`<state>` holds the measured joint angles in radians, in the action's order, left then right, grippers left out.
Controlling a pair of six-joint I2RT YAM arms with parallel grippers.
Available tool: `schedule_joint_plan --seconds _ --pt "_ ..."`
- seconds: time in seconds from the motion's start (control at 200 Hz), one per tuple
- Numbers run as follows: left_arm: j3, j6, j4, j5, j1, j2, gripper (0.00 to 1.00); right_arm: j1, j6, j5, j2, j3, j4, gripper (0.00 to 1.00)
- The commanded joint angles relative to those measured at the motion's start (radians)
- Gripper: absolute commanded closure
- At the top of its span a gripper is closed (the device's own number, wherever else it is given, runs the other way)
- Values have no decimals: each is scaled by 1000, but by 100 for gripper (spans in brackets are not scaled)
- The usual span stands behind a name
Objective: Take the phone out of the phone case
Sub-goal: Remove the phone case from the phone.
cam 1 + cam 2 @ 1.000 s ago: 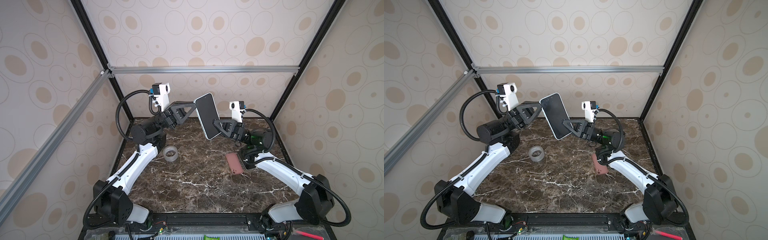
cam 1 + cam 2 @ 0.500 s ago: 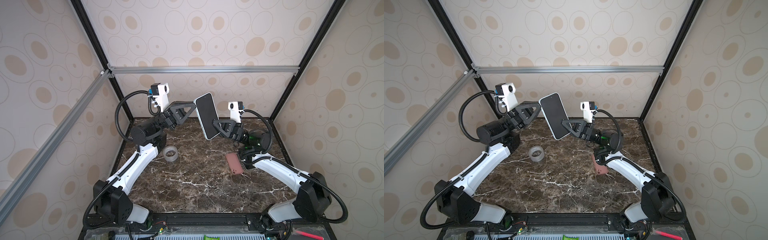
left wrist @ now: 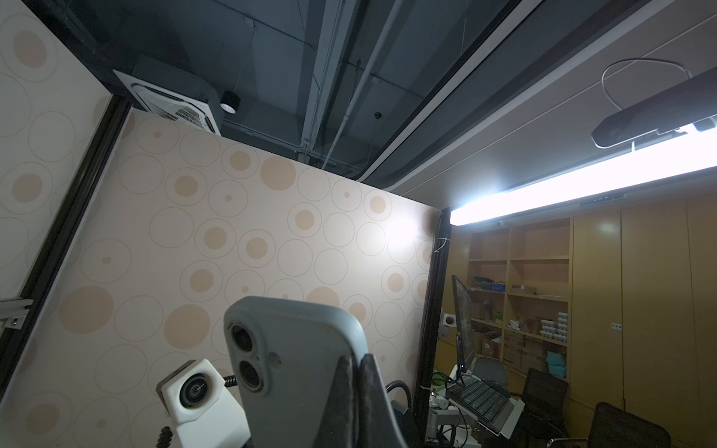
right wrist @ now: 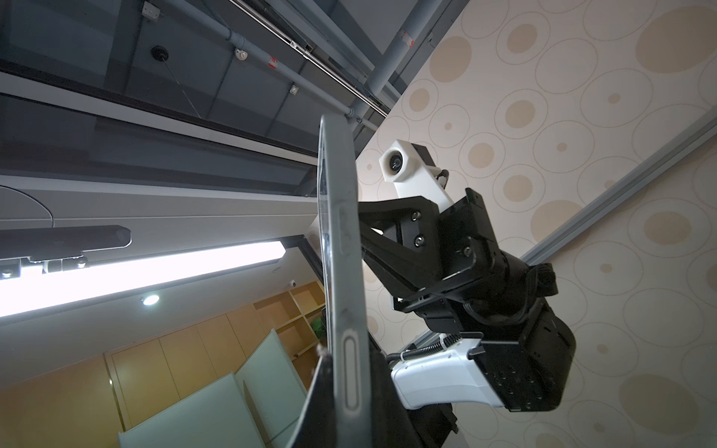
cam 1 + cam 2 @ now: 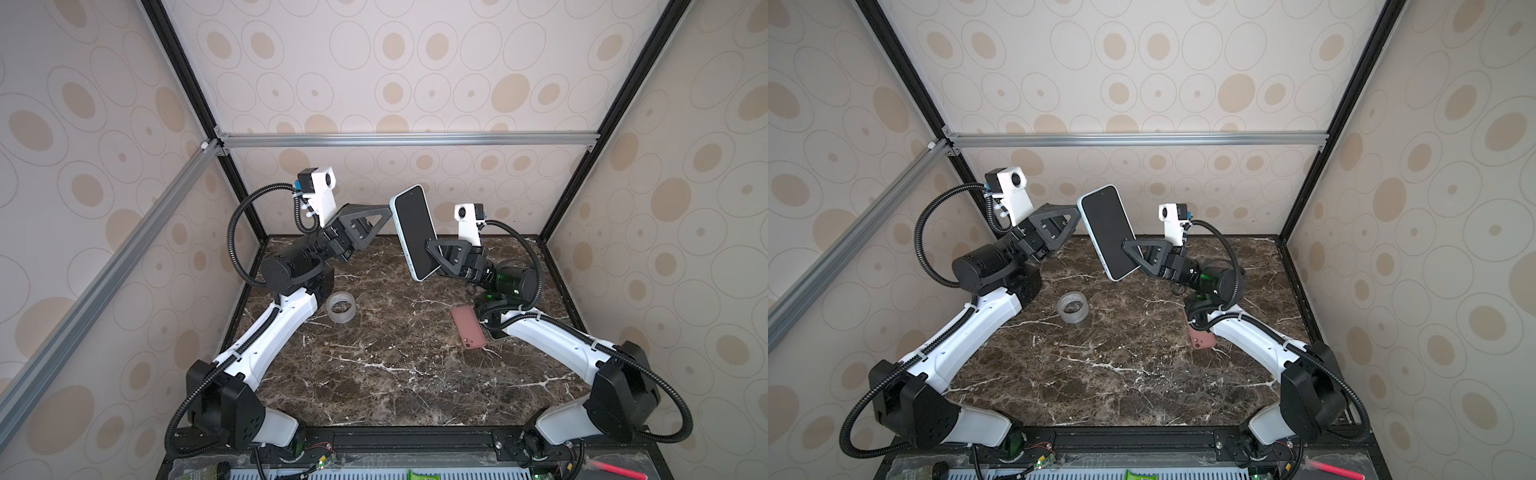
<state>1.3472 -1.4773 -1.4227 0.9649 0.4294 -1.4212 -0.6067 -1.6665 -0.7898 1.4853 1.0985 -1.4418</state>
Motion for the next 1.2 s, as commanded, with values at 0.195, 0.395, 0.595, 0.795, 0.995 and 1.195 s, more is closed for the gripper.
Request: schedule_joint_plan --seconds 0.195,0.395,0.595,0.795,0.995,1.195 --pt "61 297 168 157 112 167 42 110 264 8 -67 -77 908 100" --pt "63 318 200 148 111 164 38 141 462 -18 -152 -7 1138 100" --pt "68 319 211 142 112 154 41 178 518 -59 -198 -3 1140 100" --pt "74 325 219 139 112 156 44 204 524 -101 -220 -17 1102 100" --pt "78 344 250 130 111 153 44 211 533 -139 -226 -22 1063 100" --pt "76 354 269 119 105 151 46 217 545 -155 -237 -26 1034 100"
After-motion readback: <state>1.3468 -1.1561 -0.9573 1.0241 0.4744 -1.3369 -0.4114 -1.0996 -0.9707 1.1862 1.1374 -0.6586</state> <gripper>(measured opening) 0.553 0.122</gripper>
